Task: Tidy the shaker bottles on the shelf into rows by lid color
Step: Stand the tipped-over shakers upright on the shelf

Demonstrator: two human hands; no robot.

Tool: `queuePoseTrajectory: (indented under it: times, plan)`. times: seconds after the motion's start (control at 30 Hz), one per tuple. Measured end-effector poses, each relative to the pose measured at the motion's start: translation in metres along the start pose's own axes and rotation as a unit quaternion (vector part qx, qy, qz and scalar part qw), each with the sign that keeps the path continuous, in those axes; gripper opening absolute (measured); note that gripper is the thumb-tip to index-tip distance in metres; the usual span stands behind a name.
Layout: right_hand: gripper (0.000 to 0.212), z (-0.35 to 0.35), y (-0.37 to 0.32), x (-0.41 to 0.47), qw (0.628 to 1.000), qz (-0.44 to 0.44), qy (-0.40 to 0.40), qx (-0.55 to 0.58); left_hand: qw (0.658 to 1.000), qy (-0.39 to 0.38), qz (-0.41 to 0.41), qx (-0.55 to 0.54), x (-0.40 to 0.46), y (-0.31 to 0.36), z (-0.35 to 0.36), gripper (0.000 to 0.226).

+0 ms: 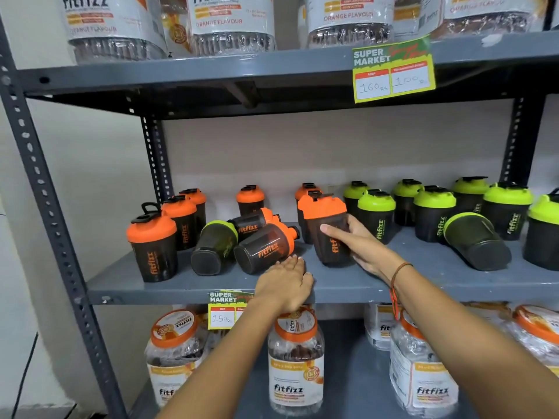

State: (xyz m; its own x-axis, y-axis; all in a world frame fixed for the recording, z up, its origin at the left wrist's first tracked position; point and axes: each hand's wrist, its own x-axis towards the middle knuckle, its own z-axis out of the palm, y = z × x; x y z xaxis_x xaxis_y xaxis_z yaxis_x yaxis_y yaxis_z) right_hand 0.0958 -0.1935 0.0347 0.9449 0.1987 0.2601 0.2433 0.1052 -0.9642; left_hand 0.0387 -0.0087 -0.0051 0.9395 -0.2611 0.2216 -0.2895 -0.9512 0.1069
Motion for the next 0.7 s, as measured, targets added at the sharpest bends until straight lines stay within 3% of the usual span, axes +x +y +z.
queuePoseTrajectory:
  times: [0.23, 0.37, 0.6, 0.7]
  plan:
    - [0.076, -0.006, 0.018, 0.004, 1.0, 0.014, -0.003, 0.013, 1.0, 0.018, 0.0, 0.012, 0.001, 0.0, 0.003, 0.061]
    - [0.094, -0.01, 0.02, 0.003, 0.999, 0.006, -0.021, -0.046, 1.0, 0.023, 0.002, 0.013, 0.003, -0.001, 0.006, 0.061]
    - [0.096, -0.023, 0.012, -0.012, 0.992, -0.02, -0.024, -0.123, 1.0, 0.022, 0.0, 0.014, 0.006, -0.005, 0.009, 0.06]
    - [0.092, -0.044, -0.011, -0.024, 0.982, -0.062, 0.047, -0.169, 0.999, 0.026, 0.005, 0.017, 0.009, -0.007, 0.011, 0.06]
